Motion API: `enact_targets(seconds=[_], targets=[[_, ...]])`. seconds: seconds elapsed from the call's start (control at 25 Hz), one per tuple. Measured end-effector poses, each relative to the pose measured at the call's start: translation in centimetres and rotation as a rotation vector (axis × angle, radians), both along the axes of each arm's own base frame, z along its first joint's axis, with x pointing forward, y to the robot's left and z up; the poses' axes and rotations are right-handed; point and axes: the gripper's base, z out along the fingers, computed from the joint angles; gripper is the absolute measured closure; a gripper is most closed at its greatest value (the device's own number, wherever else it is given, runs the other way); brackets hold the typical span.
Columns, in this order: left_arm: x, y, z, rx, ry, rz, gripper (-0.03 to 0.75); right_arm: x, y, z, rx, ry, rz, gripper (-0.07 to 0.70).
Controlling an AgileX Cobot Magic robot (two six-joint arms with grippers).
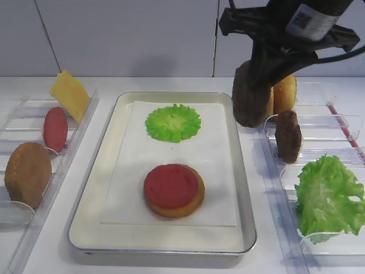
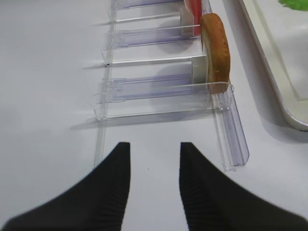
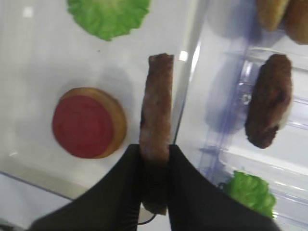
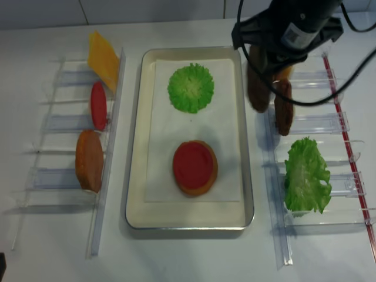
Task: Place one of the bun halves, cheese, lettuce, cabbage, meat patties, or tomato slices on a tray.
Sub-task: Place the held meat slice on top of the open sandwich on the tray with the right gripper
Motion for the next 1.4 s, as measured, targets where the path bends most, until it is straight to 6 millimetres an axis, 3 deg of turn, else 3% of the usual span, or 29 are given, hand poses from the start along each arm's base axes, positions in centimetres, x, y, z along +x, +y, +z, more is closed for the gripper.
enact_targets(seconds=[0.28,0.64,0.84,1.24,1.4], targets=[[0.0,0.0,0.0,0.000,0.000,0.000,0.484,-3.4,1.1,-1.6,0.253,0.016,0.123,0.488],[0.0,0.0,0.0,0.000,0.000,0.000,0.484,-6.4,2.6,-7.4,0.717,-0.025,0.126,0.488],[0.0,0.0,0.0,-0.001,0.000,0.001,0.484,-6.2,2.6,-9.4,0.771,-0.052,0.068,0.488],[0.0,0.0,0.0,-0.001,0.000,0.001,0.484,-4.0,3.5,-14.2,0.760,0.055,0.011,0.489],[0.0,0.0,0.0,-0.001,0.000,0.001,0.484,-3.7,3.7,-15.2,0.755,0.076,-0.003,0.489]])
